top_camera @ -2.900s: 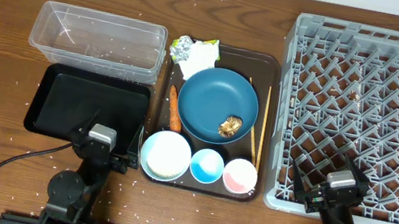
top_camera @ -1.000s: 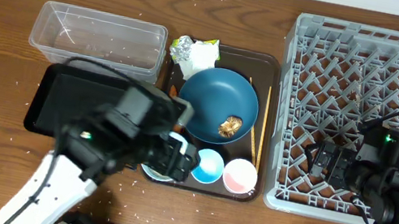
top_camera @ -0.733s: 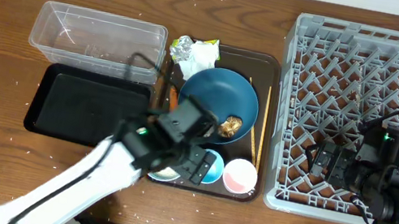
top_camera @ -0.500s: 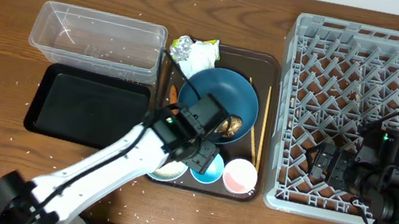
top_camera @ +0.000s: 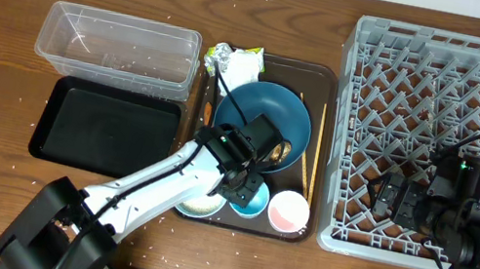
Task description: Sort waste into correct bins and load items into the dishwasher rack
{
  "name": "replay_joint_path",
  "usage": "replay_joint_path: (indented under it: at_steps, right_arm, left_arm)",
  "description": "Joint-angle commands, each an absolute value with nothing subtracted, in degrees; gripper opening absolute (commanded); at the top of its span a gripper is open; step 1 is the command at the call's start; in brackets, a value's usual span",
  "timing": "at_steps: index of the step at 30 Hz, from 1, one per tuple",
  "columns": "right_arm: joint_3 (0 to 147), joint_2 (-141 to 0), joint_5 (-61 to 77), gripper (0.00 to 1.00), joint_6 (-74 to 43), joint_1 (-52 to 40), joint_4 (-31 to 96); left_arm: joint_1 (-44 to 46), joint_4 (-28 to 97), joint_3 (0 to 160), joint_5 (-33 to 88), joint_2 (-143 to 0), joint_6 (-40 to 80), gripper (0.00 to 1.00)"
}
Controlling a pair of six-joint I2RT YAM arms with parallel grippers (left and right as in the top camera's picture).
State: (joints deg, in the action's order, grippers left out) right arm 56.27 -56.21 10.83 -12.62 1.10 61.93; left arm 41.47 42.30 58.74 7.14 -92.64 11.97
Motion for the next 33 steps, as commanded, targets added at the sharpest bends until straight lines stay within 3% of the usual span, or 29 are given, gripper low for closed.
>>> replay_joint_path:
  at_steps: [1, 10, 13, 16, 21, 25, 33]
  right_arm:
    - [57.36, -56.16, 10.52, 0.99, -13.26, 1.48, 62.0]
    - [57.36, -56.16, 10.74, 0.99, -13.26, 1.48, 61.76]
    - [57.36, -56.14, 14.98, 0.99, -13.06, 1.48, 61.39]
    - [57.36, -55.99, 29.98, 0.99, -7.68, 1.48, 58.92]
    - [57.36, -55.99, 62.43, 0.89, -0.56, 1.41, 49.89]
    - [57.36, -55.99, 82.21, 0.85, 5.15, 1.41, 42.87]
    - [57.36, -55.99, 88.75, 0.84, 5.63, -1.28, 37.87]
  left_arm:
    - [41.15, 44.71, 60.23, 7.03, -90.48, 12.12, 0.06]
    - [36.56, 53.19, 67.59, 7.35, -78.0, 12.16, 0.06]
    - [32.71, 52.07, 68.49, 14.9, -72.88, 12.14, 0.06]
    - [27.59, 48.8, 68.49, 28.69, -69.43, 12.14, 0.06]
    - [20.32, 44.62, 68.49, 55.42, -68.71, 12.16, 0.06]
    - [18.81, 44.49, 68.49, 64.77, -69.25, 12.14, 0.06]
    - [18.96, 39.86, 68.49, 77.56, -69.34, 12.97, 0.06]
